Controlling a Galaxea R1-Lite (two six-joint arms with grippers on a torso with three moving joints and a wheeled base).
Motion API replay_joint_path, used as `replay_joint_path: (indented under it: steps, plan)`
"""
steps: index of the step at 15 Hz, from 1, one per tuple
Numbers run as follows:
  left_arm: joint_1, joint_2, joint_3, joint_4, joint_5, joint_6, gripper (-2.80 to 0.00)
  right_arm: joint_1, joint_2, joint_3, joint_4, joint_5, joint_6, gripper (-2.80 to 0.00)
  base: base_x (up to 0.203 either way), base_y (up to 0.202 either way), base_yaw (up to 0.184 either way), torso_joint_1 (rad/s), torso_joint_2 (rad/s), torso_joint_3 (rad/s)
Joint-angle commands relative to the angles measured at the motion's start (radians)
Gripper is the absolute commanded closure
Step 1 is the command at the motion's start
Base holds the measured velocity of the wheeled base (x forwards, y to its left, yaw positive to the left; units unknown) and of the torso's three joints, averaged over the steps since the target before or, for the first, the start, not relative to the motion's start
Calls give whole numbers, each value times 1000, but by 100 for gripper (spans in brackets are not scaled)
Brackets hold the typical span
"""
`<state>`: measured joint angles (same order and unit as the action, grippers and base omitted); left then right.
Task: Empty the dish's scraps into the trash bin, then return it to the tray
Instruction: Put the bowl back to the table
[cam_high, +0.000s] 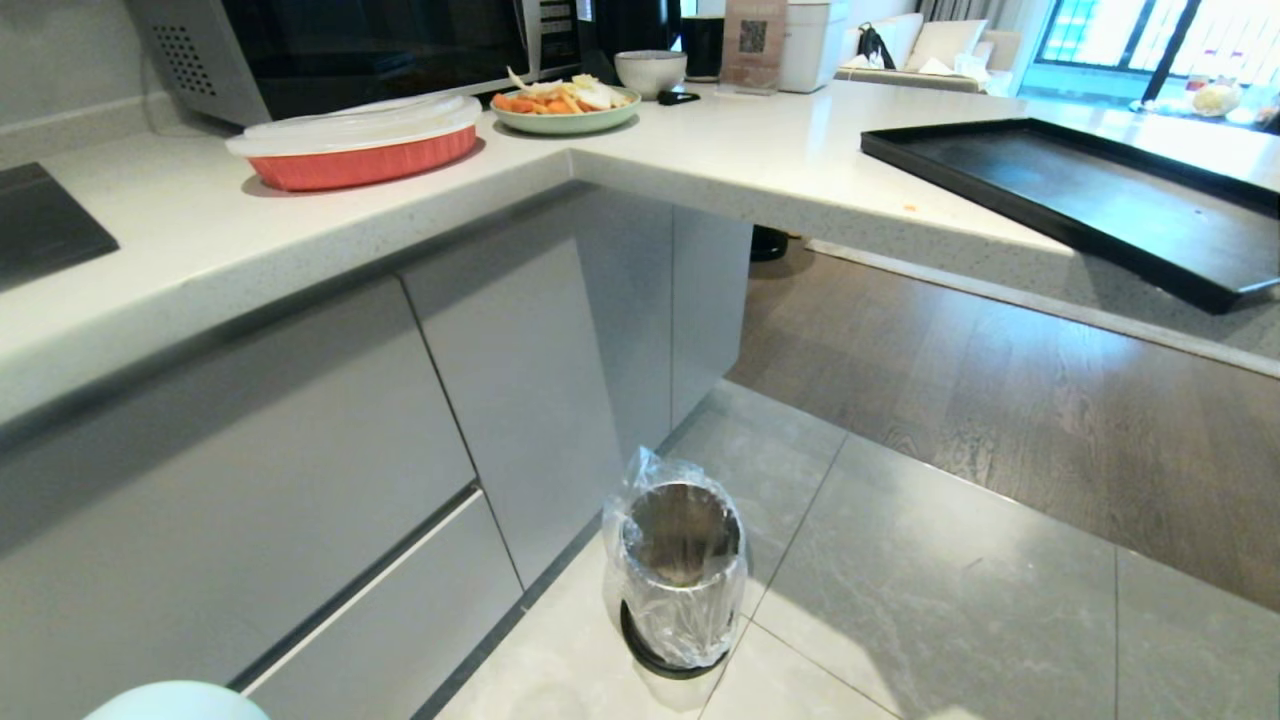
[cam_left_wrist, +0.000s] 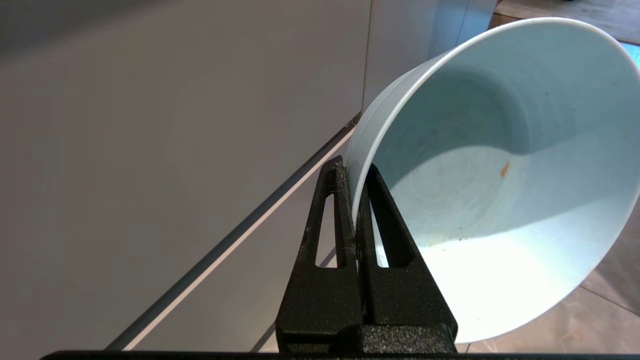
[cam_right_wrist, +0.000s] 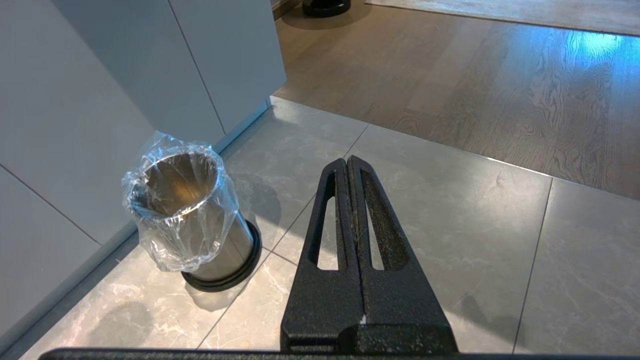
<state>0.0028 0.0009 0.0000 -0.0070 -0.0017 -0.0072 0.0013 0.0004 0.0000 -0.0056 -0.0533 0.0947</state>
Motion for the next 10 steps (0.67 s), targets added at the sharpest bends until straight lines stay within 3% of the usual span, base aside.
replay_joint_path:
  steps: [1, 7, 10]
  plan:
    - [0, 1, 0, -1, 0, 0, 0, 0, 1, 0, -1, 0, 0, 0, 0, 0, 0, 0, 0, 0]
    - [0, 1, 0, -1, 0, 0, 0, 0, 0, 0, -2, 0, 2, 0, 0, 0, 0, 0, 0, 0]
    - [0, 1, 0, -1, 0, -1, 0, 0, 0, 0, -2, 0, 0, 0, 4, 7, -139, 4, 2, 2]
